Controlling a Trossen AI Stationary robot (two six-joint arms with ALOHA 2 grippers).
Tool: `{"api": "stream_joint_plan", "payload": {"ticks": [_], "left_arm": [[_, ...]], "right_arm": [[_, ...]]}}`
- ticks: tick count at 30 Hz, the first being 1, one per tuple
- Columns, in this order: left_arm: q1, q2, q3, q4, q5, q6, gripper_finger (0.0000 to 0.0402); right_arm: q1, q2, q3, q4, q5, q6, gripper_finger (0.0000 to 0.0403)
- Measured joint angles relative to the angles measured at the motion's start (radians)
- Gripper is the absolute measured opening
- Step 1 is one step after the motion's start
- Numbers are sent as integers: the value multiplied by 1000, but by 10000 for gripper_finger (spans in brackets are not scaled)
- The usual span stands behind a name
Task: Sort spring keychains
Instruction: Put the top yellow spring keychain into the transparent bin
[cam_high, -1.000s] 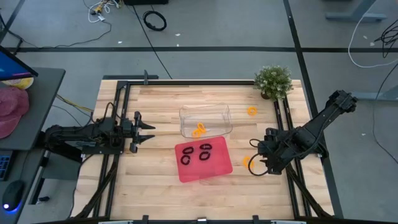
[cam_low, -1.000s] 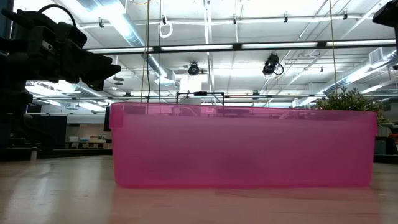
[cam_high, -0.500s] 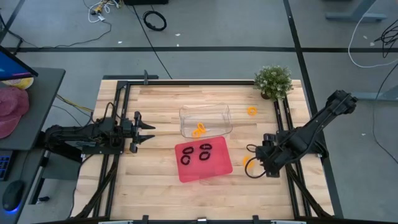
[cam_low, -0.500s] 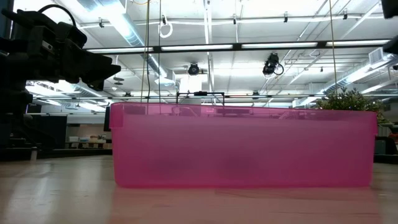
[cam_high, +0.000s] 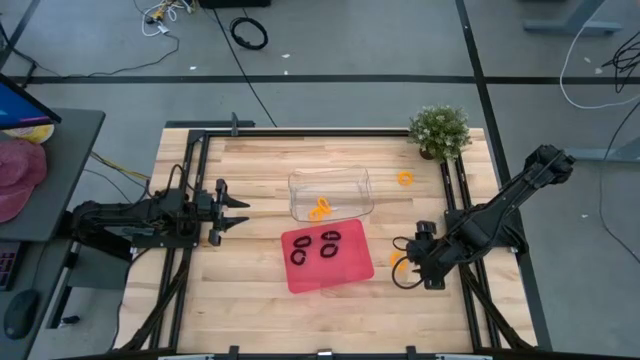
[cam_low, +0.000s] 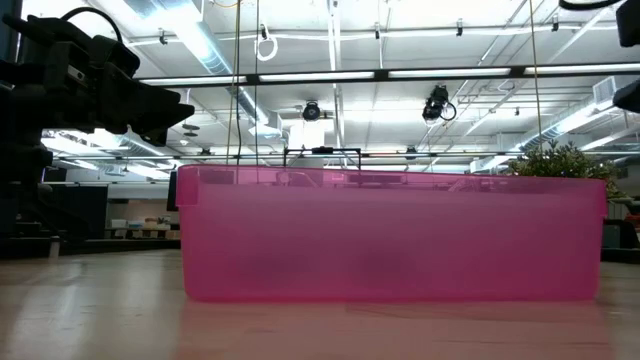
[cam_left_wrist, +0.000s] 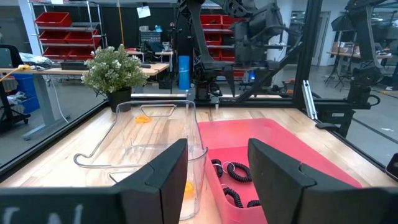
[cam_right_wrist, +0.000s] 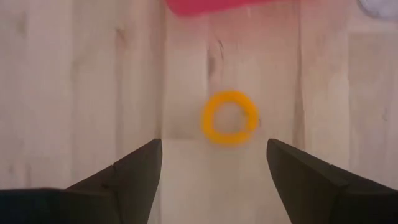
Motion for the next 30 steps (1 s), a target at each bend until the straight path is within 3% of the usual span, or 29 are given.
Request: {"api": "stream_joint_plan", "payload": {"ticks": [30], "left_arm": [[0,0,0,0,0,0,172]], "right_arm": [[0,0,0,66,24,-26,291]]}}
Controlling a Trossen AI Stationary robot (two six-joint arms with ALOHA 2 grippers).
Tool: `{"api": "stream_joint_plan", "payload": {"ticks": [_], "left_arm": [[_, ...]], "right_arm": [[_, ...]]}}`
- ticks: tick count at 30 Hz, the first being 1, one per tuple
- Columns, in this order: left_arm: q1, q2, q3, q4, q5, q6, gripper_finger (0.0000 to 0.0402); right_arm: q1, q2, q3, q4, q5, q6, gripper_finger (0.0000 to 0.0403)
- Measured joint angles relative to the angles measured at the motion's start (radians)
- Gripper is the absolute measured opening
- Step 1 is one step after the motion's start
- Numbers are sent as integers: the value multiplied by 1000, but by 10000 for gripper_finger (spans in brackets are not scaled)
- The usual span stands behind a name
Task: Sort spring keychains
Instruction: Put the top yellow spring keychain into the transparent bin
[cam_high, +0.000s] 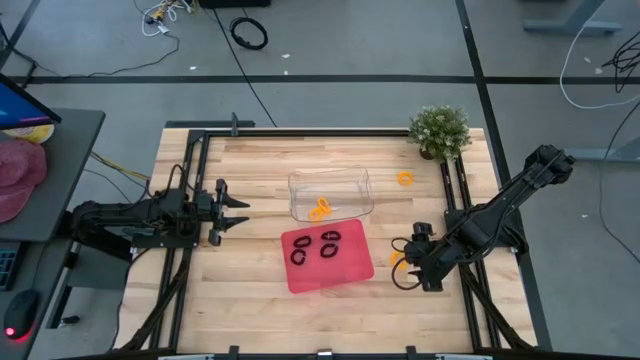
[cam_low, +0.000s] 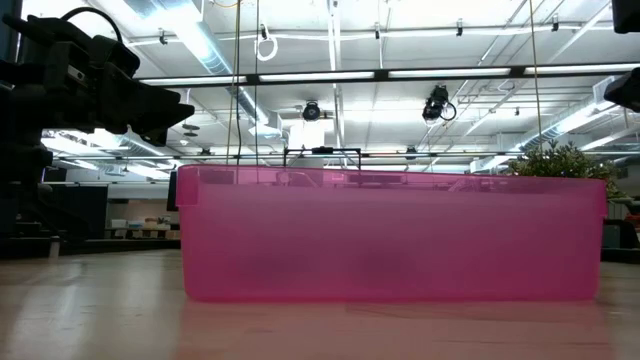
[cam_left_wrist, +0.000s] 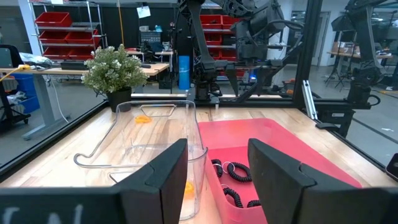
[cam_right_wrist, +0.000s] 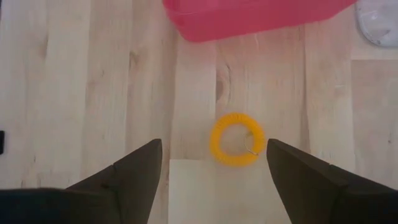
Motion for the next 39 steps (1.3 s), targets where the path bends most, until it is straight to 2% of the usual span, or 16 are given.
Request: {"api": "stream_joint_plan", "payload": {"ticks": [39], "left_arm": [[0,0,0,0,0,0,172]], "right_arm": [[0,0,0,-28,57,21,291]]}}
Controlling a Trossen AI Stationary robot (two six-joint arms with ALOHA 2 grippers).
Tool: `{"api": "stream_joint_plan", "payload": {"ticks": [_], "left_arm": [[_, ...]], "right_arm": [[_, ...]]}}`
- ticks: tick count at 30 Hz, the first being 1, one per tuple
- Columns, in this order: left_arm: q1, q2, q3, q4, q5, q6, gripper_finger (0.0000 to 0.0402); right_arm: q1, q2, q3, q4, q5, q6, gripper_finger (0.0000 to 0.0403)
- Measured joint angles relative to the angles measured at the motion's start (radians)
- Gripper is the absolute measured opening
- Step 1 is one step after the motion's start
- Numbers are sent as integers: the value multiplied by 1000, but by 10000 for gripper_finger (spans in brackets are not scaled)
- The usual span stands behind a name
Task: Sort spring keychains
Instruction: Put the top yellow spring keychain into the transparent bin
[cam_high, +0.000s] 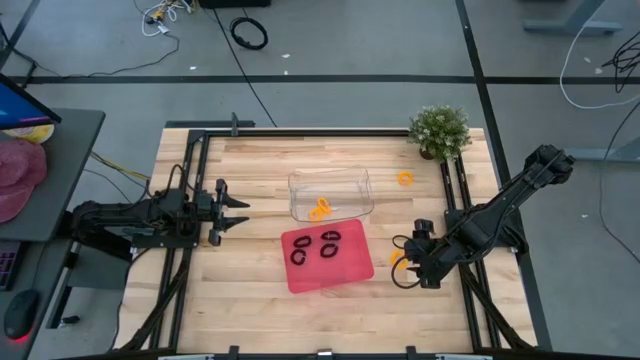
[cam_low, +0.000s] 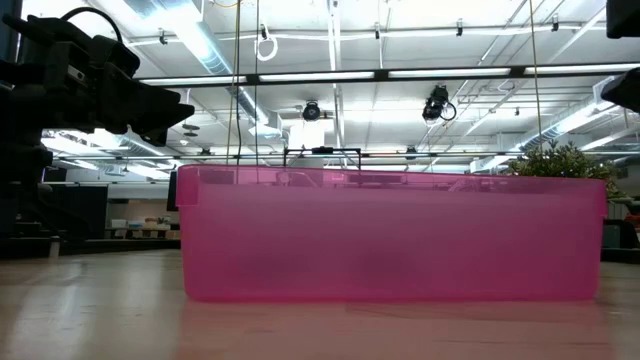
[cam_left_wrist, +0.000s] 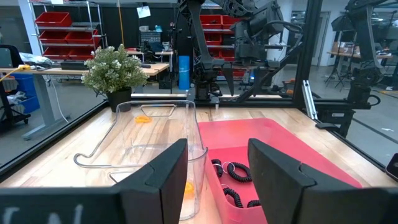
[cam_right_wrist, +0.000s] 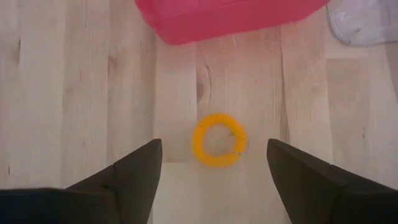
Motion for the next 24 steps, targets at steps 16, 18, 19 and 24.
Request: {"api": "stream_joint_plan", "payload": {"ticks": [16,18,19,24], "left_arm": [[0,0,0,0,0,0,172],[0,0,0,0,0,0,172],[0,0,0,0,0,0,172],[0,0,0,0,0,0,172]], "right_arm": [[0,-1,-254,278,-27,24,291],[0,-1,-260,280,-28,29,291],[0,-1,-260,282,-28,29,291],[0,-1,-260,299,-28,23,291]]}}
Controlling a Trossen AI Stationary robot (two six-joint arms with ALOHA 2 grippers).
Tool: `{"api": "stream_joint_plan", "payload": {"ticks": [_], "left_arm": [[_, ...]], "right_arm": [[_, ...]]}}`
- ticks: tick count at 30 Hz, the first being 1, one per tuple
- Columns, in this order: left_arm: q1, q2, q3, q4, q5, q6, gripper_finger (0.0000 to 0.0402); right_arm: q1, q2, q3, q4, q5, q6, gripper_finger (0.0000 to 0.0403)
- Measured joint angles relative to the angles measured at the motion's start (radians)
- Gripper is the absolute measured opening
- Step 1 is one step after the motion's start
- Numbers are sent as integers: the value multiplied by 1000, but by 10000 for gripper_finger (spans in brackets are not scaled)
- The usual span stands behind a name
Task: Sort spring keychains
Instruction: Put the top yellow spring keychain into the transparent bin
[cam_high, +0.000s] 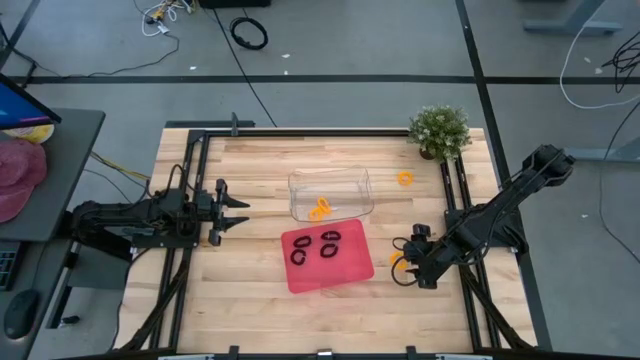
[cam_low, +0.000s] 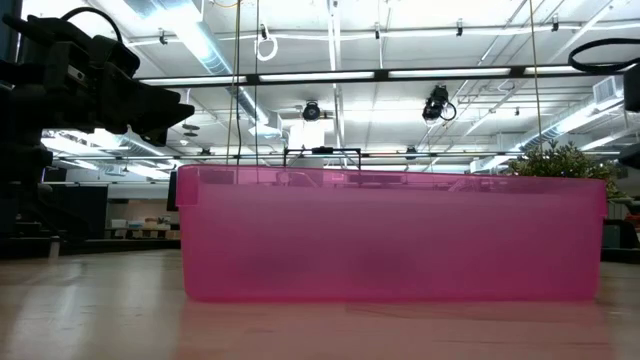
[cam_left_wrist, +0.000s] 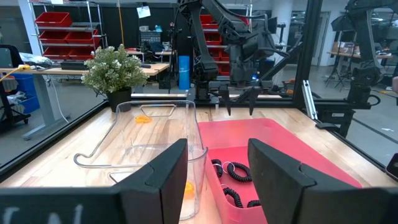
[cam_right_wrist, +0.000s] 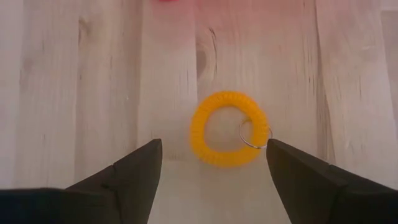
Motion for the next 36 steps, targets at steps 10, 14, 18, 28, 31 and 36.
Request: {"api": "stream_joint_plan", "payload": {"ticks": [10,14,18,28,31,36], "left_arm": [[0,0,0,0,0,0,172],[0,0,0,0,0,0,172],[0,0,0,0,0,0,172],[0,0,0,0,0,0,172],[0,0,0,0,0,0,172],[0,0,0,0,0,0,172]], "right_arm": [[0,0,0,7,1,0,290],[0,0,0,7,1,0,291],[0,0,0,7,1,-3,290],[0,0,0,7,35,-10,291],[0,0,0,7,35,-11,291],[0,0,0,7,35,-12,291]]}}
